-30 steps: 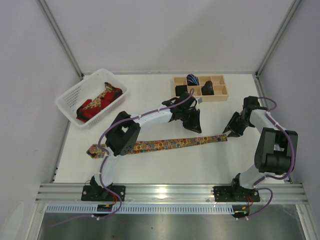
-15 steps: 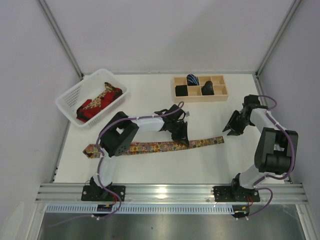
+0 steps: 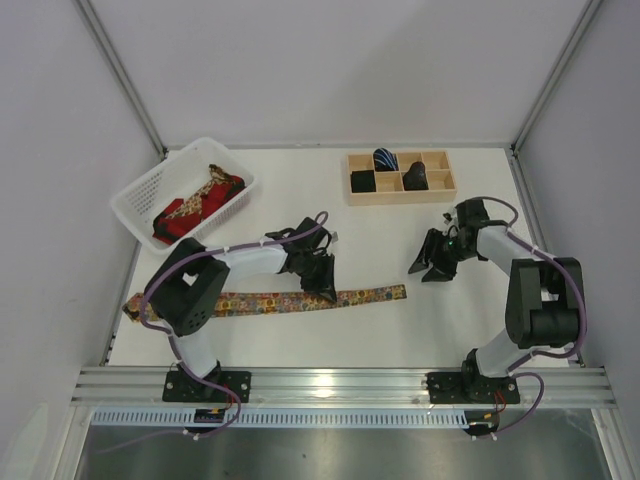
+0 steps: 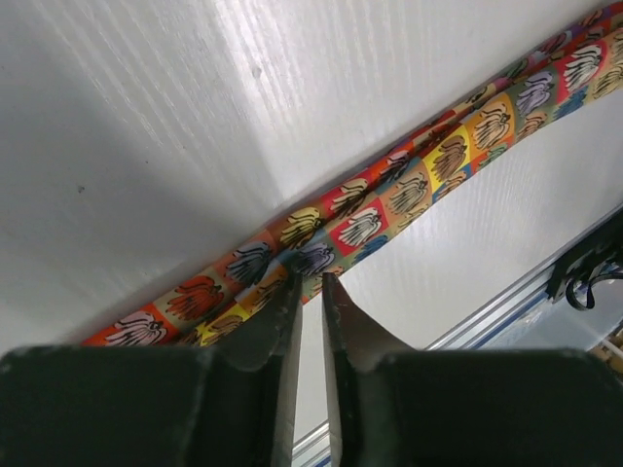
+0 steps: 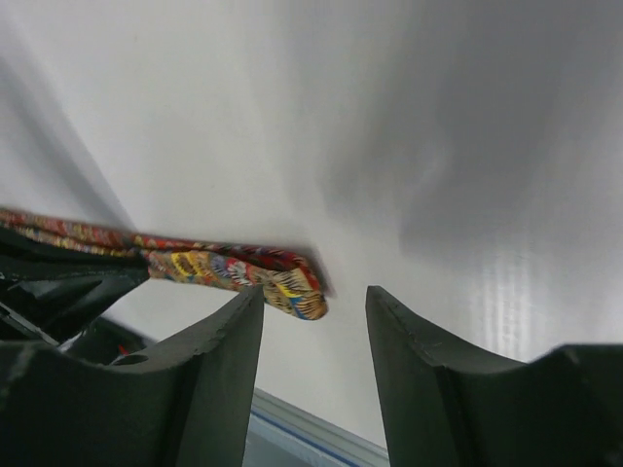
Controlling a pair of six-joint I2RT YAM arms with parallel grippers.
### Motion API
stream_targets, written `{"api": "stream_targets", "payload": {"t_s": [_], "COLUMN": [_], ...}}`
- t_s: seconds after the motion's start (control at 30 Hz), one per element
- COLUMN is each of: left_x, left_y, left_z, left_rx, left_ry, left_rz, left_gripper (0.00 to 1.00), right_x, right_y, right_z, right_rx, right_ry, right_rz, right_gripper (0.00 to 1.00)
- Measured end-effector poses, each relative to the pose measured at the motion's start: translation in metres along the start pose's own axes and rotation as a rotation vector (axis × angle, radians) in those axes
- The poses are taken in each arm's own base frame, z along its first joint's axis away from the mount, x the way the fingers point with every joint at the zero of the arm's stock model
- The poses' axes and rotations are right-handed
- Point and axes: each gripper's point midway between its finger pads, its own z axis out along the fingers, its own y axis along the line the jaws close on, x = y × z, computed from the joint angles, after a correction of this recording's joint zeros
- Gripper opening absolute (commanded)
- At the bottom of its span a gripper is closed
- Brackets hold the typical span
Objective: Roll the ties
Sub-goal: Flatten the tie, then roll the tie
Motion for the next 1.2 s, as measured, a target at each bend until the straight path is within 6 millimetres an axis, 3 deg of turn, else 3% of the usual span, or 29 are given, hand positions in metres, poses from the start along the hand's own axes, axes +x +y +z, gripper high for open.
{"api": "stream_targets", "payload": {"t_s": [0.03,0.1,0.2,0.3,0.43,0.6,0.7,0.9,1.1,1.2], "left_x": [0.002,0.002,-0.010,-0.029,-0.043,-0.025,-0.018,-0.024,-0.025,-0.025], "left_y": [-0.001,-0.006,-0.029,-0.067,-0.099,-0.091,-0.085,-0.088,-0.087,-0.087], "left_z": [-0.002,-0.007,-0.012,-0.014,0.006,0.040,0.050,0.055,0.055,0.056], "left_rx": [-0.002,-0.003,0.036,0.130,0.225,0.213,0.198,0.195,0.195,0.195], "left_ry": [0.003,-0.001,-0.021,-0.048,-0.031,0.066,0.098,0.102,0.103,0.103], "left_rz": [0.010,0.031,0.068,0.113,0.122,0.064,0.043,0.041,0.040,0.040], "left_gripper": [0.28,0.31,0.26,0.20,0.17,0.16,0.16,0.16,0.16,0.16], "right_x": [0.006,0.015,0.022,0.027,0.034,0.041,0.045,0.046,0.049,0.050], "right_y": [0.005,0.013,0.016,0.016,0.016,0.018,0.018,0.018,0.017,0.019], "right_z": [0.004,0.011,0.016,0.020,0.022,0.025,0.027,0.033,0.037,0.038], "right_rx": [-0.023,-0.067,-0.111,-0.138,-0.158,-0.186,-0.194,-0.204,-0.201,-0.201], "right_ry": [0.020,0.049,0.072,0.089,0.108,0.129,0.141,0.154,0.168,0.173], "right_rz": [-0.017,-0.037,-0.037,-0.032,-0.025,-0.014,-0.009,-0.012,-0.013,-0.023], "right_gripper": [0.54,0.53,0.49,0.47,0.46,0.46,0.46,0.45,0.36,0.36]}}
